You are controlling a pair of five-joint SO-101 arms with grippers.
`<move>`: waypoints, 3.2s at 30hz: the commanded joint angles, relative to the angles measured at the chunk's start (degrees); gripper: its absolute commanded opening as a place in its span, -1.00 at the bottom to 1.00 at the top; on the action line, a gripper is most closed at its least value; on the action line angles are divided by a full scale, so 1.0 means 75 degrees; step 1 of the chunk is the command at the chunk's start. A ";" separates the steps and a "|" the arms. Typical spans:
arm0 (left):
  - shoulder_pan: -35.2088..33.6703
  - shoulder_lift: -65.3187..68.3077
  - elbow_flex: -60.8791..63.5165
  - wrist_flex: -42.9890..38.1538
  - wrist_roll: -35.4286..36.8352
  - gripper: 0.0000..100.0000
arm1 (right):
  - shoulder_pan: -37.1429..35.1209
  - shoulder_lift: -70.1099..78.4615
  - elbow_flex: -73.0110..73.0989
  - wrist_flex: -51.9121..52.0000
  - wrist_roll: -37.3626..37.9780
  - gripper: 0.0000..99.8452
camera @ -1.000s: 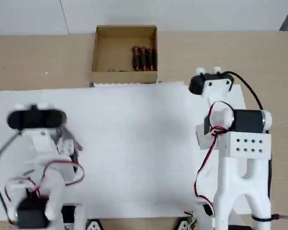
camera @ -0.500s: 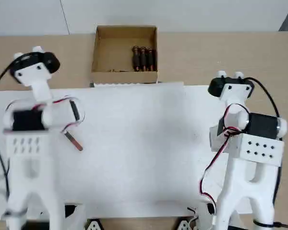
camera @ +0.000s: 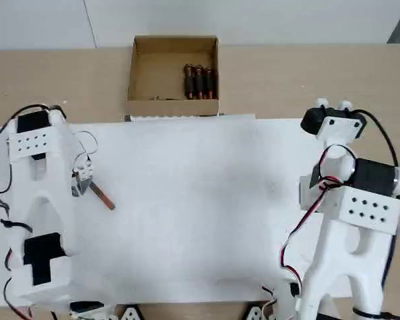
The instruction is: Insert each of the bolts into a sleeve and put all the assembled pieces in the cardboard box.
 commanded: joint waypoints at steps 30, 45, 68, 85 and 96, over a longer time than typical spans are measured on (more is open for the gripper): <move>0.0199 0.1453 -0.0287 -0.2063 -0.0316 -0.76 | 0.0018 -0.0229 0.0387 -0.0639 -0.0035 -0.99; 0.0023 0.2649 -0.0299 -0.2626 -0.0469 -0.96 | 0.0018 -0.0229 0.0375 -0.0651 -0.0012 -0.99; 0.1735 -0.1559 -0.0299 -0.1594 -0.0527 -0.99 | 0.0018 -0.0662 0.0059 -0.0205 -0.0059 -0.99; 0.2379 -0.4454 -0.0275 -0.0985 -0.2040 -0.99 | 0.0041 -0.4296 0.0141 -0.0252 0.0000 -1.00; 0.2356 -0.6400 0.0147 -0.0996 -0.2356 -0.99 | 0.0029 -0.6593 0.1899 -0.1342 -0.0070 -1.00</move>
